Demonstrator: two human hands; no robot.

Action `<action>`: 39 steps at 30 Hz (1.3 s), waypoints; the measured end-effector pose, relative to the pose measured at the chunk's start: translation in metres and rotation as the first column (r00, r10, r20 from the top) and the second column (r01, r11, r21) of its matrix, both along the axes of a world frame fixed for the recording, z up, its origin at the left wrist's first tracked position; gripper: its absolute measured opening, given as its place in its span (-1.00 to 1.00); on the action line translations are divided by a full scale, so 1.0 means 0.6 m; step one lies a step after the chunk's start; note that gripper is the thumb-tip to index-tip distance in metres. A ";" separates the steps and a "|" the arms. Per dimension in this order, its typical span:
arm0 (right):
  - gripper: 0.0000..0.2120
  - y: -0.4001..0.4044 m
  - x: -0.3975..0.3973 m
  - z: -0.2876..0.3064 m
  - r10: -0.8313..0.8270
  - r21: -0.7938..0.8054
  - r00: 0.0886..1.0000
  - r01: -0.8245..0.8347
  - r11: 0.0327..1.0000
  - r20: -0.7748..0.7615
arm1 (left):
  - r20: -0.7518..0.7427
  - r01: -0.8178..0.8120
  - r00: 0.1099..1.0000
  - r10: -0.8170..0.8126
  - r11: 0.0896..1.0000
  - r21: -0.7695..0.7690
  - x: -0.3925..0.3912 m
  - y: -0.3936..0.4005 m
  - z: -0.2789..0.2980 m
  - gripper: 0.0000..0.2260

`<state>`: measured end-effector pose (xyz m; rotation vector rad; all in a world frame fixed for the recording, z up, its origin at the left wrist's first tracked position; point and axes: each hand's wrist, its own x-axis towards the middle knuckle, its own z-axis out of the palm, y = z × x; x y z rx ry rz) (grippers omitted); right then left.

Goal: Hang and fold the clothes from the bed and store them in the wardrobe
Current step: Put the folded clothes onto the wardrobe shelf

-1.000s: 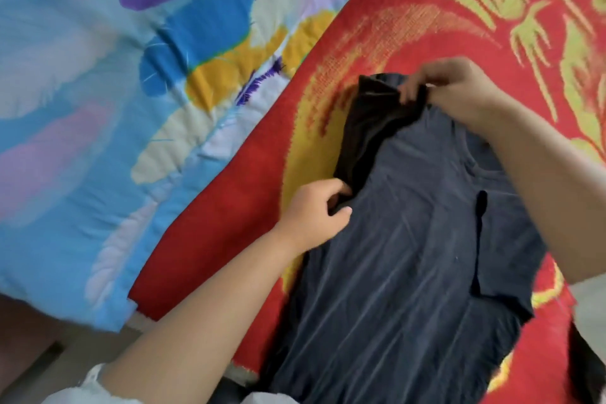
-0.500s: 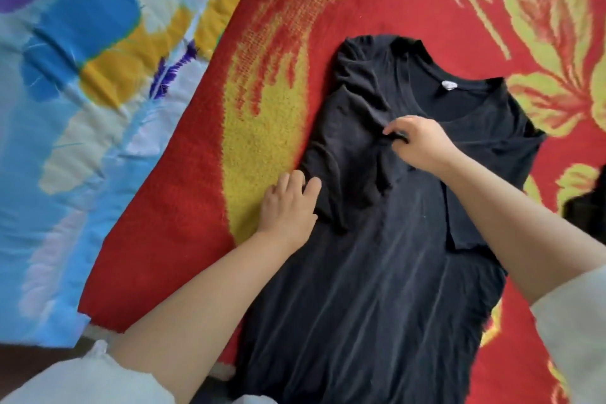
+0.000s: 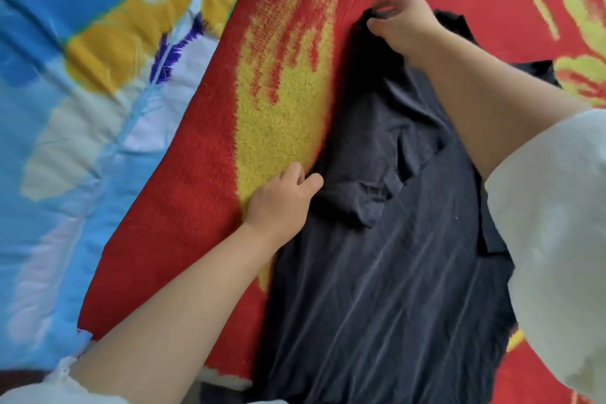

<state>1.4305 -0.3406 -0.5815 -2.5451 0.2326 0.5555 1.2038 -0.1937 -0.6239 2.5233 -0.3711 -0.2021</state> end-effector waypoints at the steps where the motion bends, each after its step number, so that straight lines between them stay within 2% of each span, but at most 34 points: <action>1: -0.75 0.009 0.006 -0.002 -0.019 0.037 1.000 0.018 0.999 0.017 | 0.037 -0.012 0.999 0.012 1.000 -0.003 -0.001 0.003 -0.003 -0.78; 3: -0.86 0.026 0.018 -0.008 -0.069 0.093 0.996 0.064 0.994 0.050 | 0.103 -0.017 0.995 0.014 1.000 0.023 -0.004 0.005 -0.008 -0.84; 6: -0.84 0.050 0.023 -0.030 -0.057 0.139 0.997 0.048 0.989 0.060 | 0.134 -0.015 0.991 0.009 0.999 0.042 -0.011 0.011 -0.017 -0.84; 10: -0.80 0.053 0.031 -0.044 -0.019 0.122 0.999 0.013 0.992 0.044 | 0.094 0.003 0.996 -0.009 0.998 0.064 0.007 0.019 -0.022 -0.83; 11: -0.76 0.056 0.032 -0.044 -0.005 0.107 0.999 0.000 0.994 0.050 | 0.033 0.021 0.999 -0.023 0.997 0.078 0.017 0.022 -0.014 -0.80; 12: -0.73 0.058 0.032 -0.042 -0.003 0.100 0.999 -0.002 0.995 0.053 | -0.093 0.053 0.995 -0.043 0.992 0.112 0.024 0.025 -0.004 -0.79; 14: -0.67 0.050 0.021 -0.032 -0.013 0.114 0.999 0.009 0.993 0.039 | -0.356 0.122 0.933 -0.055 0.979 0.166 0.032 0.026 0.001 -0.79; 15: -0.65 0.040 0.012 -0.026 0.001 0.109 0.999 -0.005 0.994 0.036 | -0.430 0.125 0.902 -0.048 0.981 0.152 0.035 0.025 0.002 -0.82; 17: -0.62 0.019 -0.013 -0.014 0.080 0.008 0.996 -0.081 0.997 0.032 | -0.467 0.066 0.884 -0.016 0.993 0.093 0.039 0.028 0.005 -0.93; 20: -0.59 -0.028 -0.096 -0.011 0.228 -0.260 0.963 -0.185 0.948 0.145 | -0.486 0.031 0.874 0.011 0.996 0.078 0.039 0.024 0.007 -0.91; 23: -0.56 -0.073 -0.251 -0.033 0.227 -0.328 0.930 -0.127 0.936 0.289 | -0.460 0.010 0.886 0.054 0.991 0.137 0.032 0.017 0.018 -0.85; 24: -0.56 -0.083 -0.304 -0.037 0.148 -0.302 0.951 -0.062 0.951 0.271 | -0.465 0.004 0.883 0.071 0.987 0.160 0.028 0.012 0.022 -0.80; 26: -0.51 -0.101 -0.413 -0.033 -0.031 -0.256 0.990 0.066 0.964 0.137 | -0.455 -0.018 0.883 0.114 0.978 0.210 0.010 0.002 0.029 -0.74; 28: -0.49 -0.120 -0.509 -0.034 -0.053 -0.274 0.998 0.060 0.960 0.031 | -0.435 -0.120 0.874 0.219 0.962 0.244 -0.004 -0.008 0.032 -0.64; 31: -0.58 -0.153 -0.603 -0.028 -0.071 -0.327 0.997 0.060 0.943 -0.023 | -0.428 -0.327 0.806 0.409 0.910 0.254 -0.024 -0.026 0.041 -0.51; 34: -0.55 -0.184 -0.652 -0.019 -0.096 -0.315 0.994 0.077 0.946 -0.045 | -0.443 -0.452 0.723 0.530 0.848 0.277 -0.049 -0.052 0.052 -0.56; 37: -0.54 -0.210 -0.702 -0.010 -0.116 -0.302 0.984 0.071 0.951 -0.134 | -0.483 -0.531 0.648 0.589 0.804 0.268 -0.084 -0.066 0.058 -0.65; 39: -0.53 -0.236 -0.750 -0.004 -0.122 -0.292 0.980 0.072 0.954 -0.157 | -0.465 -0.542 0.658 0.593 0.801 0.254 -0.111 -0.065 0.063 -0.69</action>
